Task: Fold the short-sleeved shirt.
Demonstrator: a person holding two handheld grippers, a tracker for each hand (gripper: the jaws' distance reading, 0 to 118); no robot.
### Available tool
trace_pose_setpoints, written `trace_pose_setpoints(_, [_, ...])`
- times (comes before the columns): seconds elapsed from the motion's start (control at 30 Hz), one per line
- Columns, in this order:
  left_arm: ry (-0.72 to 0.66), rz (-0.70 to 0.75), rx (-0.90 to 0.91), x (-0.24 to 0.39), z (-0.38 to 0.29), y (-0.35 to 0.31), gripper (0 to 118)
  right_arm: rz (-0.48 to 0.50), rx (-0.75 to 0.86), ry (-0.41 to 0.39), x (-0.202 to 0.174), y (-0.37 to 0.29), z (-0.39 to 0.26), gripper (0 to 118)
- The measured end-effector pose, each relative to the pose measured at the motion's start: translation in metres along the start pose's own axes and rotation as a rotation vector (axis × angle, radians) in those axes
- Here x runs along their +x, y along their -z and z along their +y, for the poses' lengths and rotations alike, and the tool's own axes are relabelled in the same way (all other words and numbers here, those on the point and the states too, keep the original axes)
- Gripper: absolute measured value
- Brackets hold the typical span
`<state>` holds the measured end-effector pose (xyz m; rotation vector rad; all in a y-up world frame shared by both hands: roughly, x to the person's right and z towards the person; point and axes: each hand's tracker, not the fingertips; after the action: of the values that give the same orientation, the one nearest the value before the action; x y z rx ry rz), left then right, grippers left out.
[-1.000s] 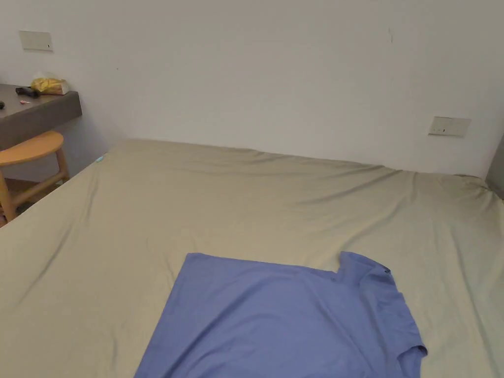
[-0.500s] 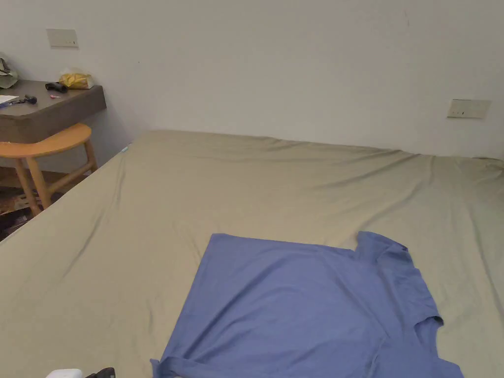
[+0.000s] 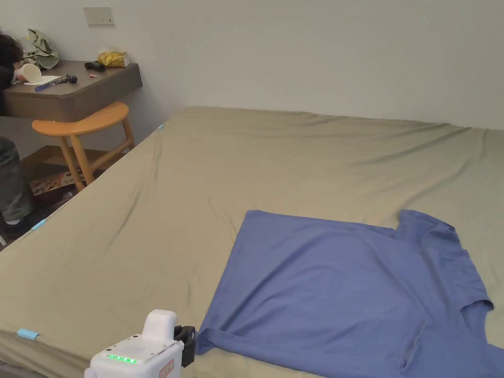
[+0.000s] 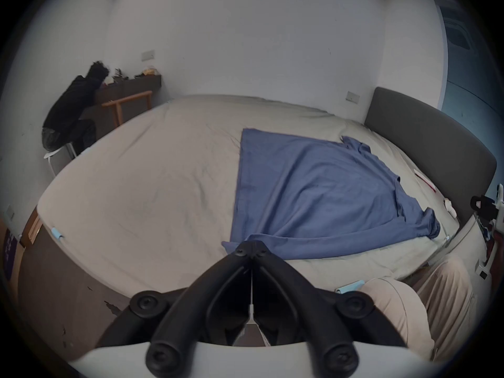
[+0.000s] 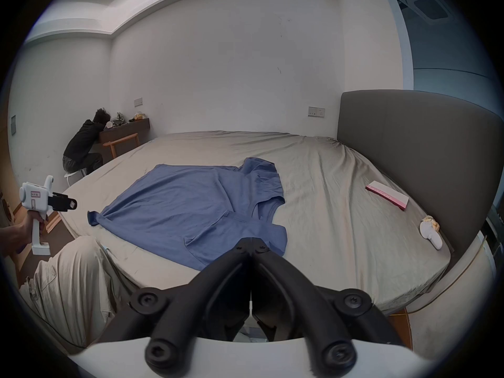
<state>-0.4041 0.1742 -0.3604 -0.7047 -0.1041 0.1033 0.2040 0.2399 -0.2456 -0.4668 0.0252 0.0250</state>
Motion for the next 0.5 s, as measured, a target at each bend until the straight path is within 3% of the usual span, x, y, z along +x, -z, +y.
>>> trace_pose_setpoints(0.07, [-0.022, 0.000, -0.022, -0.006, 0.000, 0.013, 112, 0.000, 0.002, 0.012, 0.004, -0.001, -0.002, 1])
trace_pose_setpoints(0.2, [-0.046, 0.164, -0.031, -0.027, 0.009, 0.034, 110, -0.005, 0.019, 0.039, 0.011, -0.009, -0.001, 1])
trace_pose_setpoints(0.3, [-0.082, 0.111, -0.062, -0.030, -0.013, 0.049, 110, -0.010, 0.024, 0.050, 0.018, -0.012, 0.001, 1])
trace_pose_setpoints(0.5, [0.069, 0.134, -0.146, -0.019, -0.013, 0.069, 105, -0.034, 0.003, 0.040, 0.022, -0.008, 0.000, 1])
